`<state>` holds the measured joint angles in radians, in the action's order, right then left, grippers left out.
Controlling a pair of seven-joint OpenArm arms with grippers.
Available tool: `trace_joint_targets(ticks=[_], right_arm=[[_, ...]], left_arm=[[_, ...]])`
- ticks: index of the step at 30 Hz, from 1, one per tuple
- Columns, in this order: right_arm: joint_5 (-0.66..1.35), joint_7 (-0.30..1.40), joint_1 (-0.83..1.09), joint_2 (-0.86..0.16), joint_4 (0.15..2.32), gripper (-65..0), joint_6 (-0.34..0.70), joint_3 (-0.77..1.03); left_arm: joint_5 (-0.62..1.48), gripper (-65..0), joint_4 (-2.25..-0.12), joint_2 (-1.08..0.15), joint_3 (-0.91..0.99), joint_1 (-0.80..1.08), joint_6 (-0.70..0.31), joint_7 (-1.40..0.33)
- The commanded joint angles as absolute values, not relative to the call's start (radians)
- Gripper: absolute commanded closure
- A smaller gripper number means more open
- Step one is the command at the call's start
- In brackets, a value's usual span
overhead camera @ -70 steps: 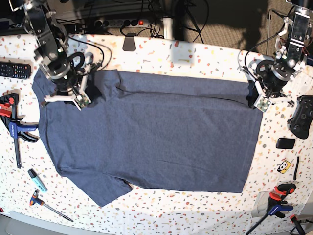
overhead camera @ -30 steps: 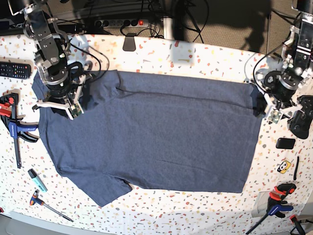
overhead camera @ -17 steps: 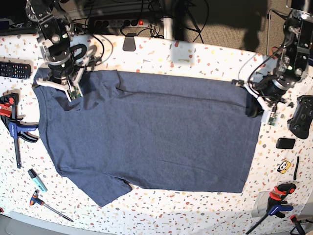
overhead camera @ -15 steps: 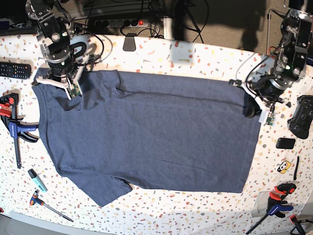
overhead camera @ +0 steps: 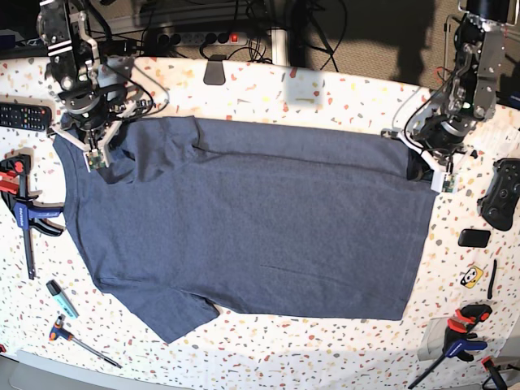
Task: Fold the T-shirt properly
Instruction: 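Drag the shirt with both grippers to straighten it flat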
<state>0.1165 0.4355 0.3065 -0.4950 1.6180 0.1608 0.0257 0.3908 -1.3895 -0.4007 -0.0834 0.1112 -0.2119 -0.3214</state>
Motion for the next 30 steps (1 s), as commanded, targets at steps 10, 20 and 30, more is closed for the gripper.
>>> trace_joint_targets(ticks=[10,20,30], right_arm=[[0.094,0.456,0.42,-0.507,1.7,0.0,0.195,0.033],[-0.015,0.452,0.57,-0.507,1.792,0.0,0.193,0.033],[-0.136,0.45,0.618,-0.507,1.796,0.0,0.175,0.034]], left_arm=[[0.394,0.0,-1.39,-0.394,-0.08,0.176,-0.217,-0.366],[0.268,0.0,-1.478,-0.397,-0.077,0.34,-0.216,-0.365],[0.236,0.0,-1.674,-0.397,0.035,0.478,-0.216,-0.333]])
